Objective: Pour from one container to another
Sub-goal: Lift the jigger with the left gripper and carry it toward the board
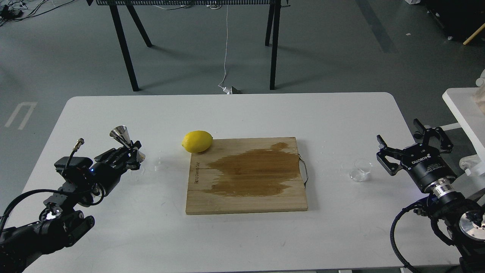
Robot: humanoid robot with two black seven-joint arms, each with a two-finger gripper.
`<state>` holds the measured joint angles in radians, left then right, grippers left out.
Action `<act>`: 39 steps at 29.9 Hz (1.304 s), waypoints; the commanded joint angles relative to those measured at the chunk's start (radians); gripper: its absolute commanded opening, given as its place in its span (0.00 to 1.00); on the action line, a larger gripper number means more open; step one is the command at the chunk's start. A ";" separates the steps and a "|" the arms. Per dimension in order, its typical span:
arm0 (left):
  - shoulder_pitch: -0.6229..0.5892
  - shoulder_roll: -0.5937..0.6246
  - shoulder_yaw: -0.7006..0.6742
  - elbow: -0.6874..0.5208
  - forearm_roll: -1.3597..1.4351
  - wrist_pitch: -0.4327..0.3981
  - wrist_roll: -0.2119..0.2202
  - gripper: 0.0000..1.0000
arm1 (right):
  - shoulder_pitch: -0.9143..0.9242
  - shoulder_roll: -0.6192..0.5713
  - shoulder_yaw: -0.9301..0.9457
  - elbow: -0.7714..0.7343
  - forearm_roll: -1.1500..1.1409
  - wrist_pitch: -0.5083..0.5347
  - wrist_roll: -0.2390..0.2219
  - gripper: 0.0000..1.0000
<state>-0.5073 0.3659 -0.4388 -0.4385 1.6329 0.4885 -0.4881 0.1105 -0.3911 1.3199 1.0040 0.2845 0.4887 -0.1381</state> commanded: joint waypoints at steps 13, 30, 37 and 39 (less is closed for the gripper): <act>-0.076 0.002 0.000 -0.012 0.001 0.000 -0.001 0.09 | 0.001 0.000 0.002 -0.002 -0.001 0.000 0.000 0.99; -0.181 -0.008 0.000 -0.028 0.001 0.000 -0.001 0.09 | 0.020 0.000 -0.002 -0.005 -0.002 0.000 0.000 0.99; -0.279 -0.099 0.066 -0.032 0.002 0.000 -0.001 0.09 | 0.024 0.000 -0.011 -0.005 -0.004 0.000 0.000 0.99; -0.303 -0.126 0.075 -0.034 0.001 0.000 -0.001 0.09 | 0.024 0.000 -0.013 -0.005 -0.004 0.000 0.000 0.99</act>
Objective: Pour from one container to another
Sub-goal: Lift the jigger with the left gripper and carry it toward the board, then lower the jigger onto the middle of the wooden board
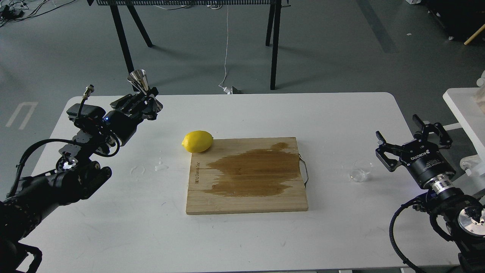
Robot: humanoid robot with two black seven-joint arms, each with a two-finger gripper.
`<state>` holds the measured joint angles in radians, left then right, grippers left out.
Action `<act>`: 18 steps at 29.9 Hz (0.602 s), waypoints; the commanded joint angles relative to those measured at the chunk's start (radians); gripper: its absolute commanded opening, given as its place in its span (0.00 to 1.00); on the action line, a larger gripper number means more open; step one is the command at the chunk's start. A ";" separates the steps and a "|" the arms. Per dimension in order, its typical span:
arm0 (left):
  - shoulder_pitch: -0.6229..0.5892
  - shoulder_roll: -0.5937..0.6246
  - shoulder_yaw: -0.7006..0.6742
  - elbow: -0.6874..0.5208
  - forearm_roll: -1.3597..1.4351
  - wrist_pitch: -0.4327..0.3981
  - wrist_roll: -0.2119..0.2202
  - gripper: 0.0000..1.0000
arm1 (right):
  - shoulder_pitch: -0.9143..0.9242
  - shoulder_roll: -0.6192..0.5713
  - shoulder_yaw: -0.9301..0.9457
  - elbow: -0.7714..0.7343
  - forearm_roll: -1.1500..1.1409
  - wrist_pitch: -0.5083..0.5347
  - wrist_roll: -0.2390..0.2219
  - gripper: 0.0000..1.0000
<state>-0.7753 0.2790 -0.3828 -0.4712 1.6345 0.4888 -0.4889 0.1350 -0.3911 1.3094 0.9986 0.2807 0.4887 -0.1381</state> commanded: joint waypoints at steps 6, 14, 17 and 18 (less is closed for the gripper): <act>-0.079 -0.130 0.019 0.000 -0.001 0.000 0.000 0.09 | -0.005 0.000 -0.004 0.000 0.000 0.000 0.000 0.99; -0.065 -0.277 0.024 0.000 0.001 0.000 0.000 0.09 | -0.011 0.000 -0.006 0.005 0.000 0.000 0.000 0.99; -0.059 -0.279 0.033 0.000 0.001 0.000 0.000 0.08 | -0.012 0.000 -0.006 0.006 0.000 0.000 0.000 0.99; -0.055 -0.279 0.038 0.000 0.001 0.000 0.000 0.08 | -0.014 0.000 -0.006 0.006 0.000 0.000 0.000 0.99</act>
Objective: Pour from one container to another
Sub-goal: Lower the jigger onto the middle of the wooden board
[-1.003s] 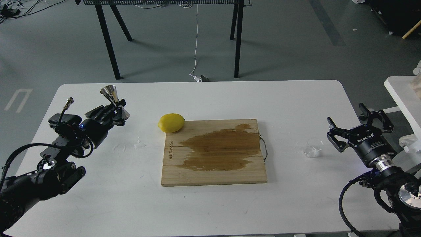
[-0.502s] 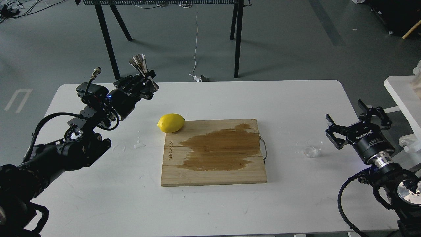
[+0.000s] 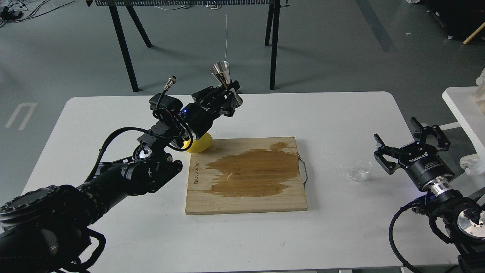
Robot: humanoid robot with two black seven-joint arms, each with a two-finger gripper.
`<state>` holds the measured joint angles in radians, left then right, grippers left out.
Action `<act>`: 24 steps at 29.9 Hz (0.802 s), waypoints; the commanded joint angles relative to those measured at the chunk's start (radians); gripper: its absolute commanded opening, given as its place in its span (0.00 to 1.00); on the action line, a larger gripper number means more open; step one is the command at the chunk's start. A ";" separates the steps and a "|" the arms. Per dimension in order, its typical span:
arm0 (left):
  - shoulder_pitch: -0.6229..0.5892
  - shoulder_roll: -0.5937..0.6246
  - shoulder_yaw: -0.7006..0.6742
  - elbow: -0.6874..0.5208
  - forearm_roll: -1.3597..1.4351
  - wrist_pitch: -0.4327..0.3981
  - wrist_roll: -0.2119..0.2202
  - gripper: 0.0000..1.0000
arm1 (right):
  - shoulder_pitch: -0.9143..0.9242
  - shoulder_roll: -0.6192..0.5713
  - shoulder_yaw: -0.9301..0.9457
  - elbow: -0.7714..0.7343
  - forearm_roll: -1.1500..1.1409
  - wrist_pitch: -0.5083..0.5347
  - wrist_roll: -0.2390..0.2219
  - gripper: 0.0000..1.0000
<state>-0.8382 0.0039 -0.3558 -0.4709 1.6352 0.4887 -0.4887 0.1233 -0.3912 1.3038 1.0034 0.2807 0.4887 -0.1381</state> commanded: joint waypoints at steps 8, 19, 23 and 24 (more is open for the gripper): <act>0.062 -0.004 0.024 0.000 -0.001 0.000 0.000 0.08 | -0.002 0.000 -0.001 0.000 0.000 0.000 0.000 0.99; 0.114 -0.004 0.046 -0.002 0.000 0.000 0.000 0.08 | -0.007 0.000 -0.001 -0.005 -0.002 0.000 0.000 0.99; 0.119 -0.004 0.061 -0.020 0.000 0.000 0.000 0.09 | -0.007 0.000 -0.001 -0.006 -0.003 0.000 0.000 0.99; 0.120 -0.004 0.076 -0.035 -0.001 0.000 0.000 0.09 | -0.007 0.000 -0.001 -0.006 -0.003 0.000 0.000 0.99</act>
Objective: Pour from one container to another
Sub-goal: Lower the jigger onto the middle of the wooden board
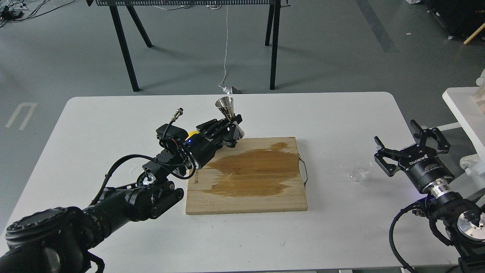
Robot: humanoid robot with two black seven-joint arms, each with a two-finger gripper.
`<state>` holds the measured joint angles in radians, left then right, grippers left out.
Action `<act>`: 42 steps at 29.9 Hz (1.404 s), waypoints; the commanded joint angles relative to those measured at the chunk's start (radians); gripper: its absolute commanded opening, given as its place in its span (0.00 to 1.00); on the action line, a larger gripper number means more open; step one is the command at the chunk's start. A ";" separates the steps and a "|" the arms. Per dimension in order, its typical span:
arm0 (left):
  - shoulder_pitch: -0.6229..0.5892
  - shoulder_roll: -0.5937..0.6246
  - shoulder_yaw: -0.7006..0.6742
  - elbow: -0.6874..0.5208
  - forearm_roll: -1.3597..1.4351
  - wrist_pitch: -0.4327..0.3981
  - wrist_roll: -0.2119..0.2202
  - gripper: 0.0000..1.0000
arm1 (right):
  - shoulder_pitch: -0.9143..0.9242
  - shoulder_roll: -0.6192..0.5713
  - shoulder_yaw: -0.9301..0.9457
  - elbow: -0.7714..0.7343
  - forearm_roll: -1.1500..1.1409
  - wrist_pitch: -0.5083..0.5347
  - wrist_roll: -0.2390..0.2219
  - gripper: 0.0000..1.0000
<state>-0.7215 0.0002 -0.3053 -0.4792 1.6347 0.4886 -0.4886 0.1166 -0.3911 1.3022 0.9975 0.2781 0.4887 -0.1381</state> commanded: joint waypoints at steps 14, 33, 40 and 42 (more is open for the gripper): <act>0.050 0.000 0.212 -0.121 0.002 0.000 0.000 0.09 | 0.002 0.000 0.000 -0.008 0.000 0.000 0.000 0.99; 0.047 0.000 0.216 -0.085 0.001 0.000 0.000 0.14 | 0.000 0.014 -0.023 -0.005 0.000 0.000 0.000 0.99; 0.048 0.000 0.216 -0.061 0.001 0.000 0.000 0.14 | 0.003 0.014 -0.021 -0.005 0.000 0.000 0.000 0.99; 0.047 0.000 0.216 -0.061 0.001 0.000 0.000 0.16 | 0.002 0.014 -0.021 -0.005 0.000 0.000 0.000 0.99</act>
<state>-0.6736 0.0000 -0.0889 -0.5404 1.6351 0.4887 -0.4887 0.1194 -0.3766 1.2796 0.9935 0.2776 0.4887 -0.1381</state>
